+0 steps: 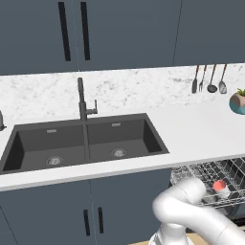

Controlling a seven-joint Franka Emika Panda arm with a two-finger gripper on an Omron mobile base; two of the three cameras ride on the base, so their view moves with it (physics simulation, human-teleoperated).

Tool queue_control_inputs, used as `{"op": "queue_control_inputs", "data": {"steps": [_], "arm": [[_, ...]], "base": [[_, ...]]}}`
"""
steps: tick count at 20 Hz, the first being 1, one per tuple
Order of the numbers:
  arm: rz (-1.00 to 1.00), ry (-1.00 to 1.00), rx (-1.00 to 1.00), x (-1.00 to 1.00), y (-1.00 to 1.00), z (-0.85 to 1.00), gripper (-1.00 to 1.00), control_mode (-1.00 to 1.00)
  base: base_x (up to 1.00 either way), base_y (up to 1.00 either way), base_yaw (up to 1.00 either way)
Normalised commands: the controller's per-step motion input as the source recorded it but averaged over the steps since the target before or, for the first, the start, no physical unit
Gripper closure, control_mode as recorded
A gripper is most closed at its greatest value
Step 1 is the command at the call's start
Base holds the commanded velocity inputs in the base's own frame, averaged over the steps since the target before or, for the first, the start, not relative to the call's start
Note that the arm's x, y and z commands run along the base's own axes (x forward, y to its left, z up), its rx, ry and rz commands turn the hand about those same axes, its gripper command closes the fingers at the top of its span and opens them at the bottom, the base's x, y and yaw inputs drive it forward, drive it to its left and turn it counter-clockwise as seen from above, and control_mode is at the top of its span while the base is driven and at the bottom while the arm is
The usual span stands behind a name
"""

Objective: Pick up the cup and bowl from the counter, place them in the dishwasher, and close the dishwasher door.

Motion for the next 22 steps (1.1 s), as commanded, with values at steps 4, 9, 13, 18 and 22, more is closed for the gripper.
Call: {"op": "queue_control_inputs", "data": {"steps": [4,9,13,18,22], "arm": [[0.00,-0.32,0.13,-0.93,0.00,0.00,-1.00,-1.00],[0.00,-0.27,0.14,-0.61,0.00,-0.04,-1.00,-1.00],[0.00,-0.15,0.09,-0.25,0.04,-0.18,-1.00,-1.00],[0.01,-0.13,0.03,-0.15,0.03,-0.33,-1.00,-1.00],[0.00,-0.09,0.05,-0.22,0.00,-0.46,-1.00,-1.00]], "base": [[0.00,0.00,0.00],[0.00,0.00,0.00],[0.00,0.00,0.00],[0.00,0.00,0.00],[0.00,0.00,0.00]]}}
